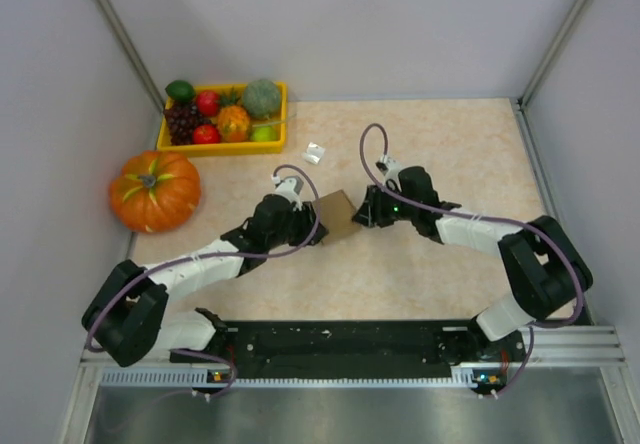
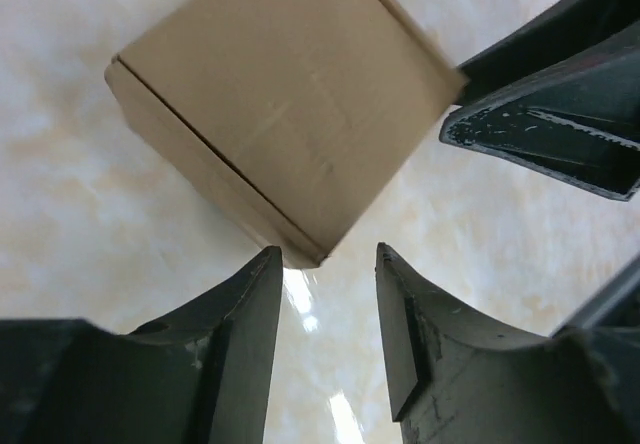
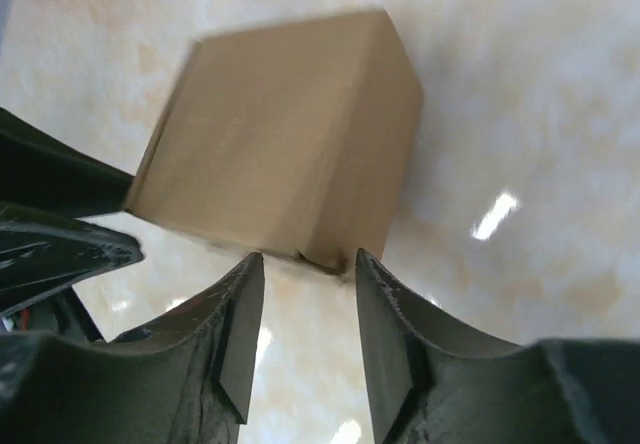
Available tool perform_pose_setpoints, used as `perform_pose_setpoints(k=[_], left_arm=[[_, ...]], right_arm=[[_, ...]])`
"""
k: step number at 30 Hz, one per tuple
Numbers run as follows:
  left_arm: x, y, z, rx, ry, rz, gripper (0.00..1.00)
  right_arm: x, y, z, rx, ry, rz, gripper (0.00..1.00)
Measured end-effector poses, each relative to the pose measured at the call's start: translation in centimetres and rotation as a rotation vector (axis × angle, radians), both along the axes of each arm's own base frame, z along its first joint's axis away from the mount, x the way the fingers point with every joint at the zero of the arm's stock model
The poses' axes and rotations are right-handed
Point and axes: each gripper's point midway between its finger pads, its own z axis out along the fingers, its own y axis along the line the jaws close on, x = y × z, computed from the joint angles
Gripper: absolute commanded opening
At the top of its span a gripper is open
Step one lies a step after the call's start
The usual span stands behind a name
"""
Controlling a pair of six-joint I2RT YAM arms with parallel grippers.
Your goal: Fold the paper box
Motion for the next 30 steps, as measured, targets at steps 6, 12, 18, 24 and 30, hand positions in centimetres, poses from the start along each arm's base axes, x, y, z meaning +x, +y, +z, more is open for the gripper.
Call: perform_pose_setpoints(k=[6, 12, 18, 24, 30], left_arm=[[-6.4, 1.5, -2.1, 0.001, 0.085, -0.042, 0.71], [-7.2, 6.7, 5.9, -0.088, -0.108, 0.153, 0.72], [-8.5, 13.5, 13.5, -0.169, -0.281, 0.402, 0.71], [-10.4, 17.1, 15.2, -0.187, -0.337, 0.496, 0.70], [-11.3, 18.3, 13.9, -0.145, -0.319, 0.507, 0.70]], right_arm=[[-7.3, -4.8, -4.1, -0.221, 0.170, -0.057, 0.80], [-9.0, -4.2, -1.0, -0.379, 0.023, -0.026, 0.84], [-6.0, 3.1, 1.1, -0.539, -0.110, -0.001, 0.83], [-4.4, 8.4, -1.5, -0.722, -0.184, -0.003, 0.77], [-3.7, 8.0, -2.3, -0.833, -0.217, -0.051, 0.69]])
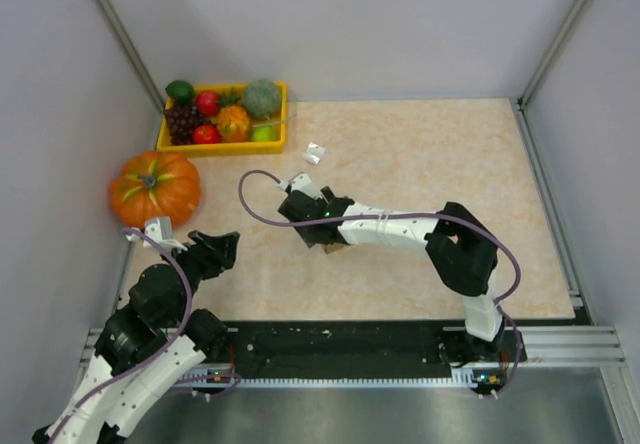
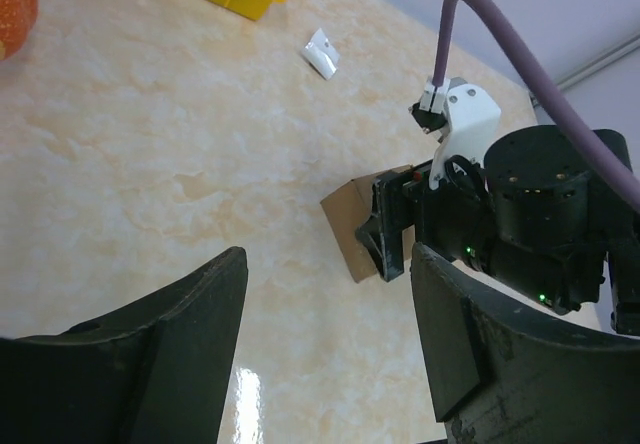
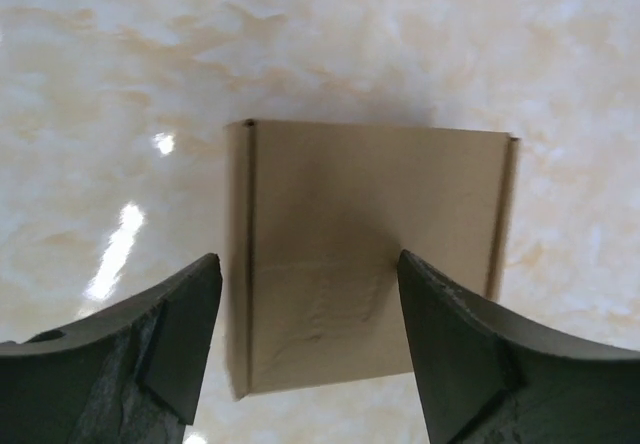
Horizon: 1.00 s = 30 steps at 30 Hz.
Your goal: Fold the paper box
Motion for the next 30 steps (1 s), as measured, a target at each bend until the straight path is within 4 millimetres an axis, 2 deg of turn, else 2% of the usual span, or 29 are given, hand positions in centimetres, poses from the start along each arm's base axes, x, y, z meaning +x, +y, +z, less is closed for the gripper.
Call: perform_pose_setpoints(k=[5, 9, 13, 16, 18, 21, 23, 26, 30], left_arm=[[-0.1, 0.0, -0.3, 0.014, 0.010, -0.006, 0.70], [-0.2, -0.3, -0.4, 0.022, 0.008, -0.028, 0.70], [-0.5, -0.8, -0.3, 0.015, 0.002, -0.064, 0.70], [-0.5, -1.6, -0.6, 0.006, 0.001, -0.102, 0.70], [-0.6, -2.2, -1.0, 0.006, 0.008, -0.125, 0.70], [-0.5, -2.8, -1.6, 0.005, 0.015, -0.151, 0.70], [-0.5, -3.1, -1.7, 0.006, 0.014, -0.165, 0.70], [-0.5, -3.6, -1.5, 0.001, -0.003, -0.191, 0.70], [-0.4, -4.2, -1.2, 0.000, -0.015, -0.221, 0.71]], right_arm=[[1.8, -3.3, -0.6, -0.132, -0.096, -0.143, 0.64], [3.6, -6.9, -0.8, -0.185, -0.116, -0.266, 0.64], [7.0, -12.6, -1.1, -0.233, -0.120, -0.425, 0.64], [9.8, -17.9, -1.1, -0.246, -0.104, -0.543, 0.71], [11.6, -22.3, -1.2, -0.254, -0.087, -0.628, 0.73], [13.2, -28.6, -1.5, -0.277, -0.055, -0.735, 0.73], [13.8, -31.6, -1.5, -0.288, -0.038, -0.771, 0.73], [14.1, -35.2, -1.7, -0.297, -0.011, -0.795, 0.73], [14.1, -37.5, -1.6, -0.299, -0.011, -0.783, 0.78]])
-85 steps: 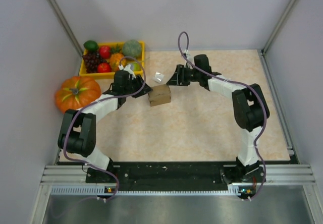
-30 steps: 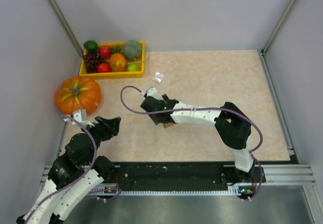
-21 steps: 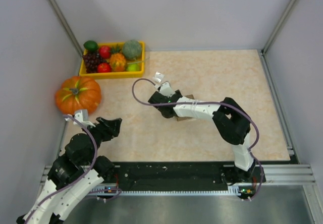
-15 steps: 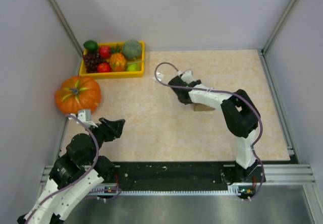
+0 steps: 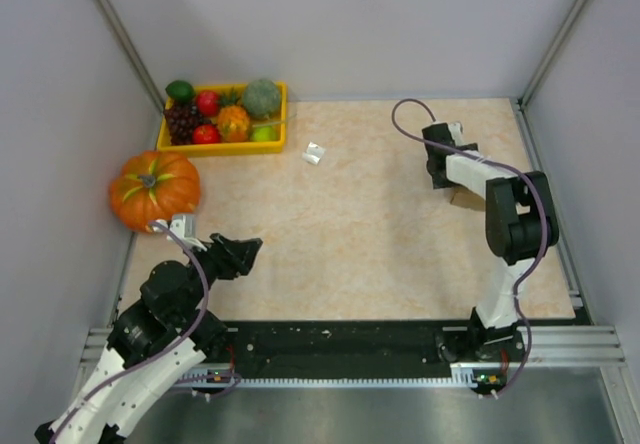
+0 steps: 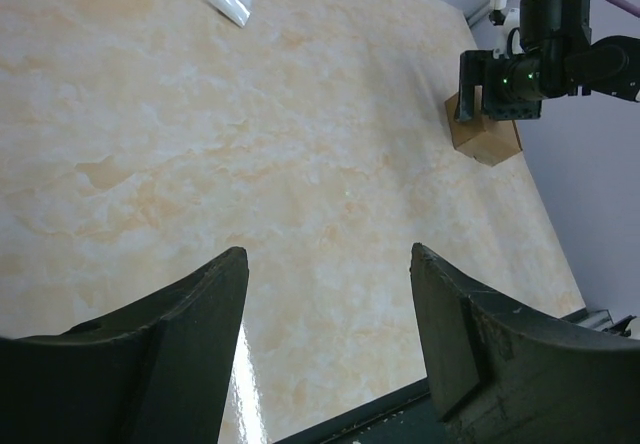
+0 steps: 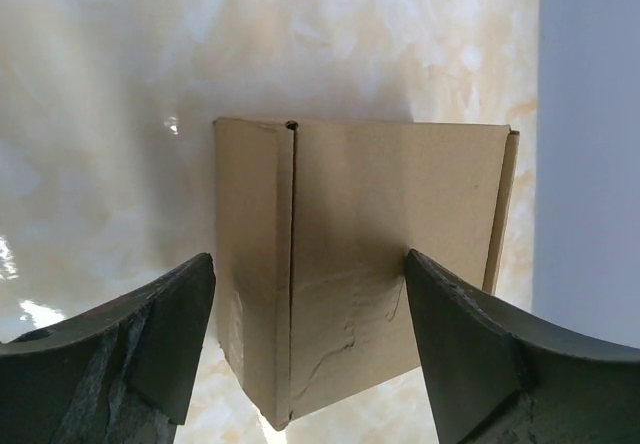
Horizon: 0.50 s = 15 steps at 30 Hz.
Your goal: Fold the paper box
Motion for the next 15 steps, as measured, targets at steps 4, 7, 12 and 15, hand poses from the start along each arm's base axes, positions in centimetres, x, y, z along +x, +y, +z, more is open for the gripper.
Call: perform_pose_setpoints(k=[4, 7, 12, 15], left_arm=[[0.3, -0.8, -0.2, 0.012, 0.015, -0.025, 0.72], [0.4, -1.0, -0.6, 0.025, 0.028, -0.032, 0.72], [0.6, -0.8, -0.8, 0.042, 0.038, -0.018, 0.73], [0.6, -0.5, -0.3, 0.042, 0.047, -0.002, 0.73]], right_arm=[[-0.3, -0.4, 0.5, -0.031, 0.009, 0.021, 0.86], [-1.2, 1.2, 2.6, -0.074, -0.001, 0.059, 0.90], [-4.6, 10.3, 11.2, 0.057, -0.204, 0.250, 0.93], [-10.3, 16.1, 15.6, 0.331, -0.340, 0.451, 0.94]])
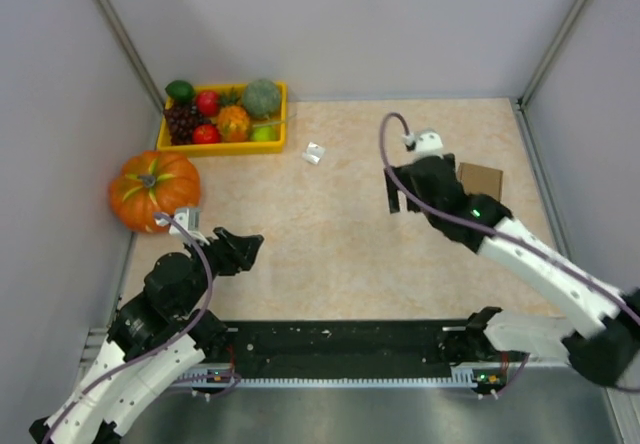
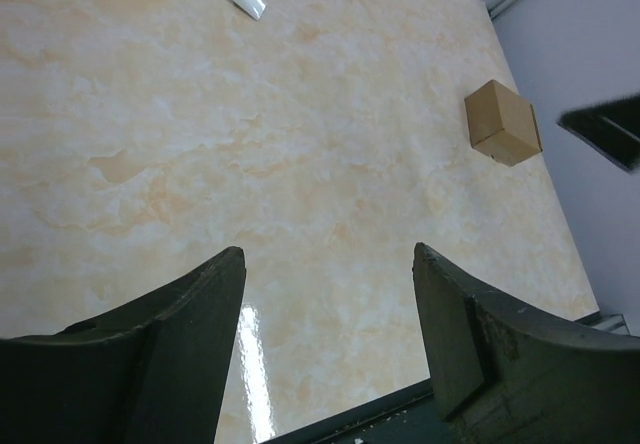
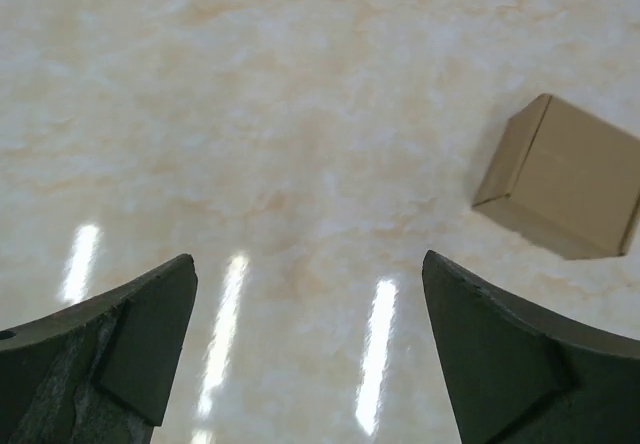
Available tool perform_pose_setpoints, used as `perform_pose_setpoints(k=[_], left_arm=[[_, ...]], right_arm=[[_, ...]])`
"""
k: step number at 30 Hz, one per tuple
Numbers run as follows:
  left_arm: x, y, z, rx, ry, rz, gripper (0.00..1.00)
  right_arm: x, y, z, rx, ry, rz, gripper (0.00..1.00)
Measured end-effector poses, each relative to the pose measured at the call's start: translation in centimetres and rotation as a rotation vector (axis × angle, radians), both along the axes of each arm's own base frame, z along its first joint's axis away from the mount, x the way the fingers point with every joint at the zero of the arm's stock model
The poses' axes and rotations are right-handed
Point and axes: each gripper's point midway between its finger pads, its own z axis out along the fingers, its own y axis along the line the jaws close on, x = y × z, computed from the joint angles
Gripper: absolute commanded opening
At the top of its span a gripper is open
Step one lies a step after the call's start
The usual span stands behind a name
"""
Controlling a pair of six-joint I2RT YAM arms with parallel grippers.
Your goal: Fold the paper box
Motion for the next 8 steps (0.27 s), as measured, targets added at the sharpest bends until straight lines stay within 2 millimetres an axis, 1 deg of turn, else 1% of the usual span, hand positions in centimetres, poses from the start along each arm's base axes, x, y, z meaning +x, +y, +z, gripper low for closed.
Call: perform_pose_setpoints(k=[1, 2, 3, 6, 8], left_arm=[[0.0, 0.1, 0.3, -0.008, -0.002, 0.009, 0.73], [0.0, 0.2, 0.6, -0.014, -0.003, 0.015, 0.73], [0.0, 0.3, 0.8, -0.021, -0.005, 0.021, 0.73], [0.0, 0.6, 1.0, -0.037, 0.004, 0.040, 0.74], [0.0, 0.8, 1.0, -0.041, 0.011, 0.053, 0.75]], right_arm=[[-2.4, 0.6, 0.9, 0.090, -0.022, 0.061, 0.95], [-4.6, 0.4, 1.7, 0.171, -0.042, 0.102, 0.96], [-6.3, -0.1, 2.2, 0.241, -0.063, 0.124, 0.99], [-10.6, -2.2, 3.7, 0.388, -0.140, 0.177, 0.99], [-13.0, -3.6, 5.3, 0.464, -0.213, 0.212, 0.99]])
